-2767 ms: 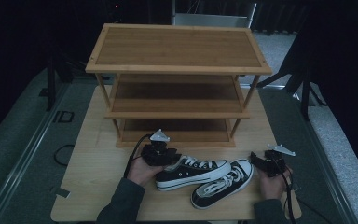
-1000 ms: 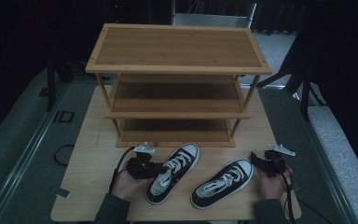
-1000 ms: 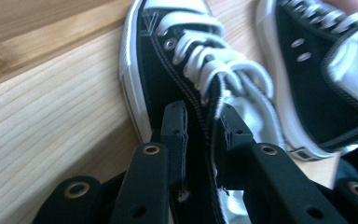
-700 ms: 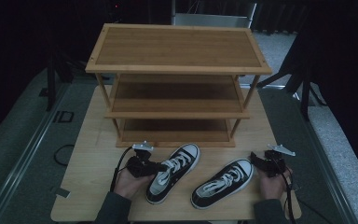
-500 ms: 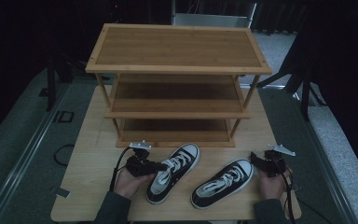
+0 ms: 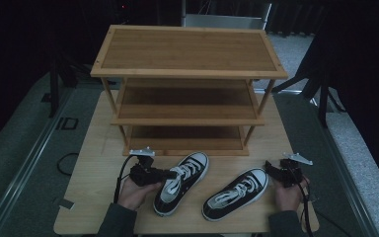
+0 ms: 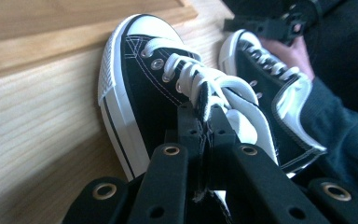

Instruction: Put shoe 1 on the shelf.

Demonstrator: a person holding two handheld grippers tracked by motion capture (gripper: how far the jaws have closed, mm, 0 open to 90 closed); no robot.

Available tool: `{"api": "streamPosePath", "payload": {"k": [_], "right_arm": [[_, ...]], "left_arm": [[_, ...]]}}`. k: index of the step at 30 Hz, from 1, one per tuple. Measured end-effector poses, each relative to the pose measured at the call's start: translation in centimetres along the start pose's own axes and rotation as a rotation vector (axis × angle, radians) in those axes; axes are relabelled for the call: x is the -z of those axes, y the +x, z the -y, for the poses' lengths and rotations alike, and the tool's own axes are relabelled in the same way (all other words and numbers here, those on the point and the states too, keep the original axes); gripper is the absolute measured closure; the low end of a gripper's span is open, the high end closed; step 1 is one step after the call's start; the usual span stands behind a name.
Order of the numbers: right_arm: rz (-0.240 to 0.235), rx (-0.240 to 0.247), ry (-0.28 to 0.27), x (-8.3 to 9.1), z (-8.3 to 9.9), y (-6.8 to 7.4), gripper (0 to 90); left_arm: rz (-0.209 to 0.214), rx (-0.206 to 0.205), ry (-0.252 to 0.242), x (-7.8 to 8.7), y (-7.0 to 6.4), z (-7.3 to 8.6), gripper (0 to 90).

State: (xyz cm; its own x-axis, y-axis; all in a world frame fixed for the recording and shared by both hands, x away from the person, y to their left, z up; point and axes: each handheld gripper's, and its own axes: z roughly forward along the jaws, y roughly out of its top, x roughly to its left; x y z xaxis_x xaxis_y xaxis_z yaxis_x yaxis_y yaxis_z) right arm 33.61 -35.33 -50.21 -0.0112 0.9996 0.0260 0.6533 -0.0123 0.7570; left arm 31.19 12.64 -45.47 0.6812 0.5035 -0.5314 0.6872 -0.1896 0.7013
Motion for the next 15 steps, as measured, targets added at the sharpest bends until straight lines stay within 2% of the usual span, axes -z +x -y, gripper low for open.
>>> {"api": "streamPosePath", "payload": {"k": [9, 15], "right_arm": [[0.0, 0.0, 0.0, 0.0, 0.0, 0.0, 28.7], [0.0, 0.0, 0.0, 0.0, 0.0, 0.0, 28.7]], "left_arm": [[0.009, -0.018, -0.054, 2.2, -1.5, -1.0, 88.1], [0.042, -0.031, -0.079, 3.5, -2.0, -1.5, 88.1]]}}
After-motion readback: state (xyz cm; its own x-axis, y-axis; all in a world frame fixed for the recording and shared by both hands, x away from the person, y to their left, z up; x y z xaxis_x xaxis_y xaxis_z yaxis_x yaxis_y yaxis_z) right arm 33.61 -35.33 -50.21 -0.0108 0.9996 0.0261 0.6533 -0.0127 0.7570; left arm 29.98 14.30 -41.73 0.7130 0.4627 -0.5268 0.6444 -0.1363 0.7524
